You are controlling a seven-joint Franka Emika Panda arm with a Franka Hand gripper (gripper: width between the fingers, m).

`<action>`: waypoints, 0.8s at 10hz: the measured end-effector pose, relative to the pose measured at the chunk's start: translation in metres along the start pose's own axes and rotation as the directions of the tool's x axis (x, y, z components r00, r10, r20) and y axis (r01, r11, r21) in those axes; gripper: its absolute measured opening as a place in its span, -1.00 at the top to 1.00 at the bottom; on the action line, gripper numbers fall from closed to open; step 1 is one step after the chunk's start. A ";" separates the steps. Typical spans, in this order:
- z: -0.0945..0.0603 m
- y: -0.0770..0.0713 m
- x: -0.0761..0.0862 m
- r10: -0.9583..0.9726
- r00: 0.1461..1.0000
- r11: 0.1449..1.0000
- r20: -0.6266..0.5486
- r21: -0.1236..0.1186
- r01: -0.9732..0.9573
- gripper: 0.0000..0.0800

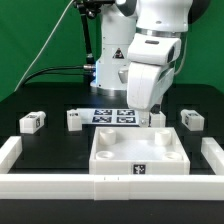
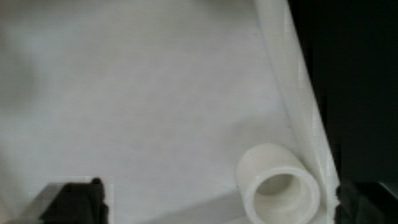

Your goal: Assemble one leg

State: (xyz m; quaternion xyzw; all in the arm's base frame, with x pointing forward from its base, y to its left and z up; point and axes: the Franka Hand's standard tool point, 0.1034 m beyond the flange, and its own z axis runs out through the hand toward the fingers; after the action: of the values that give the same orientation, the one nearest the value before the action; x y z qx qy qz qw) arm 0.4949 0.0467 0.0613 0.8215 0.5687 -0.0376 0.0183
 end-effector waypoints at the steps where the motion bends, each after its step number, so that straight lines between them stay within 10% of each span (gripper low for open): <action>1: 0.001 -0.001 0.000 -0.004 1.000 1.000 0.001 0.001 0.004 -0.62; 8: 0.039 -0.023 -0.021 -0.300 0.954 0.953 -0.020 0.030 0.301 -0.62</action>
Offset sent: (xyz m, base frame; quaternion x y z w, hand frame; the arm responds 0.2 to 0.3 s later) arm -0.0166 0.0015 -0.0159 0.0206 0.0453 -0.1767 0.9830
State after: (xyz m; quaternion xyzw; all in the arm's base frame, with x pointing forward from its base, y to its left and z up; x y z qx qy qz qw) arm 0.4642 0.0328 0.0243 0.7259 0.6865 -0.0429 -0.0054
